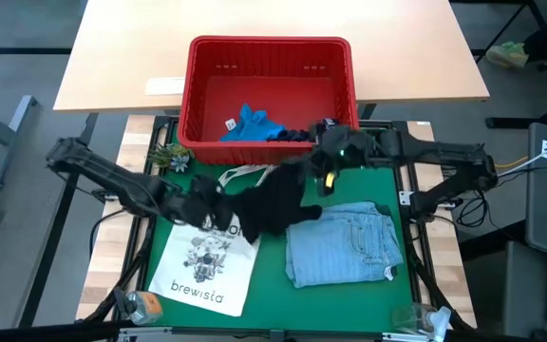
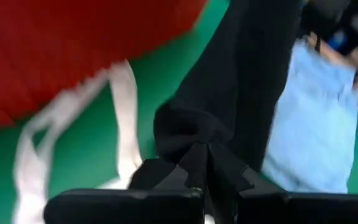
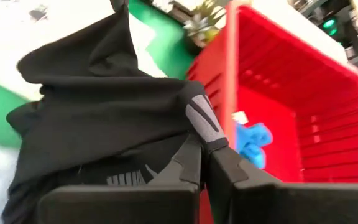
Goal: Fold Laundry from Bin
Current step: Fold the black boxer
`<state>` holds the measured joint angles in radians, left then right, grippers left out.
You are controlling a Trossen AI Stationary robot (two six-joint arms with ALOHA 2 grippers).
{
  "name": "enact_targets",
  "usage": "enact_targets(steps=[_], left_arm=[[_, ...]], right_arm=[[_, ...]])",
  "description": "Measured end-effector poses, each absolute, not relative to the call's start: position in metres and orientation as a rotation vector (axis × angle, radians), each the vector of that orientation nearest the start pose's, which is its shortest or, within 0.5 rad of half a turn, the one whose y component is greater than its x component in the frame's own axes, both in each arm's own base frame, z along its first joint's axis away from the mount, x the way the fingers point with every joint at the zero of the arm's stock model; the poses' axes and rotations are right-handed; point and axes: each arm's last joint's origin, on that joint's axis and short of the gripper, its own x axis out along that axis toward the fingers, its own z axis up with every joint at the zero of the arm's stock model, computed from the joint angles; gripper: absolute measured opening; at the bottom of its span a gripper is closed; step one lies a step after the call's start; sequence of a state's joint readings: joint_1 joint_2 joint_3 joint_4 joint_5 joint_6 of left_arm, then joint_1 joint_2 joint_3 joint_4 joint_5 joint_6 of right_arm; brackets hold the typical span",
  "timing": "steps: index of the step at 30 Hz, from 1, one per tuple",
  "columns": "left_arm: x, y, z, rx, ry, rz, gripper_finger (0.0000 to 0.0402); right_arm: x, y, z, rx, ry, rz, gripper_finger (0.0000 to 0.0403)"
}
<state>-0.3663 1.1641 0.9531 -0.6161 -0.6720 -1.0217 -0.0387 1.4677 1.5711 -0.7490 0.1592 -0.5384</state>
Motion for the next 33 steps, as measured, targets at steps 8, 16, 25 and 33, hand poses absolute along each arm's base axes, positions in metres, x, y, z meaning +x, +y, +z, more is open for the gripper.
enact_targets(steps=[8, 16, 25, 33], left_arm=[[0.182, -0.026, 0.329, -0.538, 0.317, 0.628, 0.0000], [0.145, -0.007, 0.353, -0.565, 0.180, 0.625, 0.0000], [0.168, -0.033, 0.337, -0.560, 0.392, 0.382, 0.0000], [0.207, -0.078, 0.296, -0.518, 0.659, 0.274, 0.0000]], right_arm=[[0.306, -0.054, 0.415, -0.608, 0.571, -0.071, 0.0009], [0.288, -0.060, 0.465, -0.682, 0.474, -0.117, 0.0009], [0.279, -0.024, 0.437, -0.612, 0.722, 0.129, 0.0009], [0.285, 0.032, 0.369, -0.553, 0.925, 0.277, 0.0009]])
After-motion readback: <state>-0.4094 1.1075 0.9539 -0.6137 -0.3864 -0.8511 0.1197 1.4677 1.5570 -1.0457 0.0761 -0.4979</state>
